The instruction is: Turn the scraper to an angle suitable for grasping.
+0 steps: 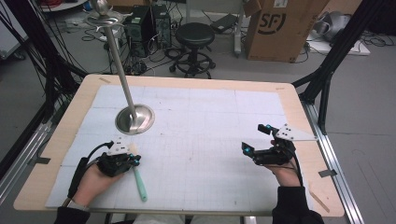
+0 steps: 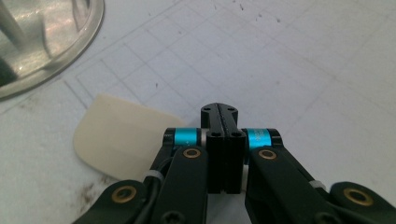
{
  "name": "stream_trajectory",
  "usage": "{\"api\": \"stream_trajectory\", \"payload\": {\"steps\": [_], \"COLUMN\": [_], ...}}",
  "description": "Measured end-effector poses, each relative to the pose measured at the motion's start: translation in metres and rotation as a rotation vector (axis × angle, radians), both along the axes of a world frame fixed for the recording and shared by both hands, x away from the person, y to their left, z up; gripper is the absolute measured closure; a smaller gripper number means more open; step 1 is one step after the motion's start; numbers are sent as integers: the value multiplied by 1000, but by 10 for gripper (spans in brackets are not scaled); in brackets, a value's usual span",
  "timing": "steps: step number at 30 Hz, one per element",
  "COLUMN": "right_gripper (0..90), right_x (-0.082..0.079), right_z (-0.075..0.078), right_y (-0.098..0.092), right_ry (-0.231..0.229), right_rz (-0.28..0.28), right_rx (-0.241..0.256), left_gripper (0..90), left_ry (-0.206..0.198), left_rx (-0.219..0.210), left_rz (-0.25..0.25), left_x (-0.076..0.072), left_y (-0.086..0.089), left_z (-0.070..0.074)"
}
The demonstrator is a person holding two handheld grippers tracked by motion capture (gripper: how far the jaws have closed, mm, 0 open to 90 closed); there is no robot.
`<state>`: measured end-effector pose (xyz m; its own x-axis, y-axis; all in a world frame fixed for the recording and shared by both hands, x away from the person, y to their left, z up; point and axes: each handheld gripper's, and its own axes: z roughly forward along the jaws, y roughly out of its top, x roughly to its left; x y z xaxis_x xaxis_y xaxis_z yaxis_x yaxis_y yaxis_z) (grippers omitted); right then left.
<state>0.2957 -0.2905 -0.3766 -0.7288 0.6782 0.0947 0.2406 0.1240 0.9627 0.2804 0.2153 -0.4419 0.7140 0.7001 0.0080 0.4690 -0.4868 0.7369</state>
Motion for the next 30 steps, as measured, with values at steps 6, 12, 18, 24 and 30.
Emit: {"api": "stream_trajectory", "payload": {"steps": [6, 12, 18, 24, 30], "right_gripper": [6, 6, 6, 6, 6], "right_x": [3, 4, 3, -1, -3], "right_z": [0, 0, -2, -3, -1], "right_y": [4, 7, 7, 5, 2], "right_ry": [3, 3, 7, 16, 4], "right_rz": [6, 18, 15, 10, 7], "right_rx": [0, -10, -21, -21, -8], "left_gripper": [900, 900, 900, 900, 900], "left_ry": [5, -8, 1, -17, -70], "left_rx": [3, -58, -18, -42, 45], "left_rz": [18, 36, 54, 17, -1], "left_x": [-5, 21, 40, 49, 43], "left_y": [4, 3, 6, 7, 8], "left_z": [2, 6, -1, -4, -2]}}
